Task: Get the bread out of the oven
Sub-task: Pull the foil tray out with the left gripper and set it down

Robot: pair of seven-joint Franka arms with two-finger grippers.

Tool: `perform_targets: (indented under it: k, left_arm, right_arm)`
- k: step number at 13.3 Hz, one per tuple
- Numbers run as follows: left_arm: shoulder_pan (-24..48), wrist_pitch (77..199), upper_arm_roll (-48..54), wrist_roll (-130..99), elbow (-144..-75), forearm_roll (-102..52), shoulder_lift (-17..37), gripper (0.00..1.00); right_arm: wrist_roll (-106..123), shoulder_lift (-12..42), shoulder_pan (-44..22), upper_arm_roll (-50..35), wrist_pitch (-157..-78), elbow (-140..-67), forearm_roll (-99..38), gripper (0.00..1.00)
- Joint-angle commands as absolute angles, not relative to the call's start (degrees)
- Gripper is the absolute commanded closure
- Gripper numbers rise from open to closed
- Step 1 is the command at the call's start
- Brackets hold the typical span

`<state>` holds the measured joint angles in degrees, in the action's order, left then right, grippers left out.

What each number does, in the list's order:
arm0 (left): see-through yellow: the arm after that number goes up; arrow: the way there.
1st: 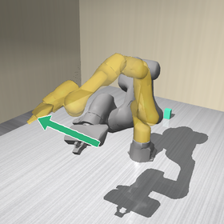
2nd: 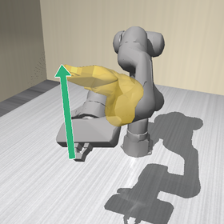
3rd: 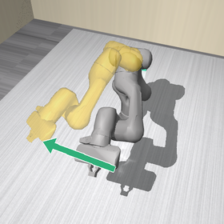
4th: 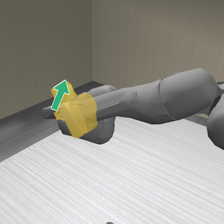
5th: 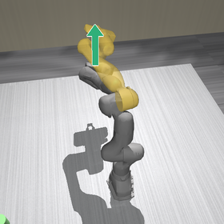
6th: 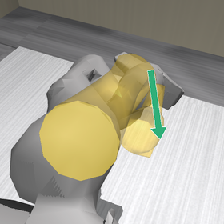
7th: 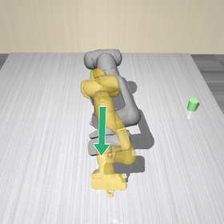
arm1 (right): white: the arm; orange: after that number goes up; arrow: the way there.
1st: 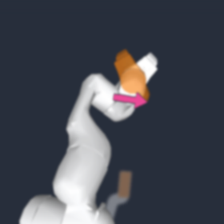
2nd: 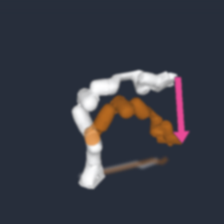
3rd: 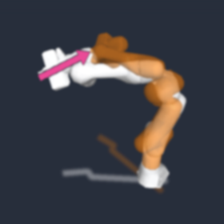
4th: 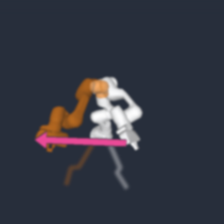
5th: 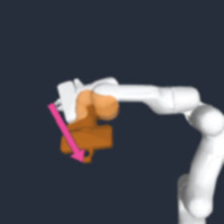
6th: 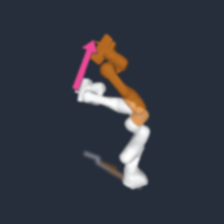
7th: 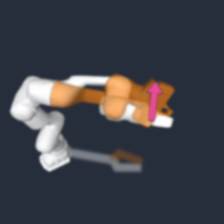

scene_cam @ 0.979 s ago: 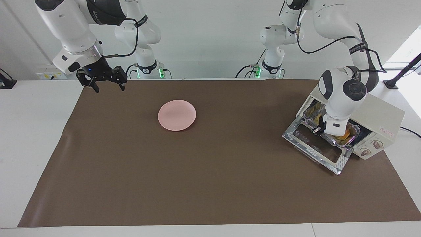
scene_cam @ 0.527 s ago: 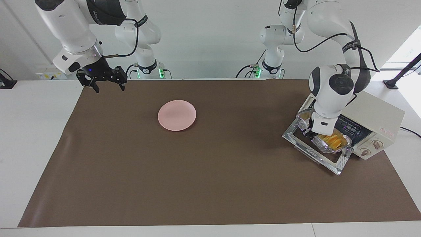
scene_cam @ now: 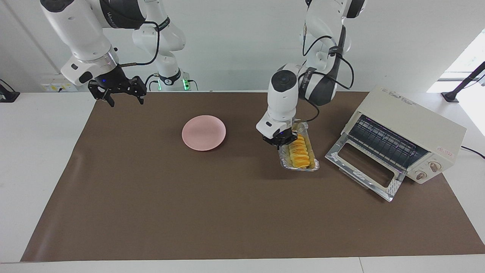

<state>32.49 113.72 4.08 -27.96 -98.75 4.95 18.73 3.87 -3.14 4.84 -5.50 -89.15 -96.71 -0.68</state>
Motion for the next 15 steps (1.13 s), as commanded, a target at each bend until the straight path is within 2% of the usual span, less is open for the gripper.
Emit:
perform_targets:
  k: [1, 4, 5, 6, 7, 11, 15]
  left_arm:
    - [34.45, 116.27, 2.90, -27.51, -98.87, 2.73, 21.61, 1.00]
    - [35.24, 119.69, 2.90, -27.68, -103.08, 2.64, 21.27, 1.00]
    - [35.07, 120.32, 2.90, -27.77, -102.83, 2.38, 21.44, 0.78]
    - [34.98, 119.71, 2.90, -27.86, -102.22, 2.37, 21.45, 0.38]
    - [35.15, 119.53, 2.81, -27.95, -102.04, 2.37, 21.10, 0.02]
    - [29.11, 113.75, 2.55, -27.34, -100.37, 2.37, 14.88, 0.00]
    - [16.46, 103.04, 2.46, -20.95, -99.67, 2.37, 6.26, 0.00]
  right_arm:
    - [4.39, -4.31, 5.36, -5.80, -88.77, -97.65, -0.09, 0.00]
    - [4.39, -4.22, 5.45, -5.80, -88.77, -97.65, -0.09, 0.00]
    - [4.39, -4.31, 5.36, -5.80, -88.68, -97.65, -0.09, 0.00]
    - [4.39, -4.31, 5.36, -5.80, -88.68, -97.65, -0.09, 0.00]
    - [4.48, -4.31, 5.36, -5.89, -88.33, -97.65, -0.09, 0.00]
    - [4.83, -4.39, 5.10, -5.98, -85.43, -97.65, -0.09, 0.00]
    - [4.48, -5.10, 5.54, -5.71, -83.14, -97.82, -0.70, 0.00]
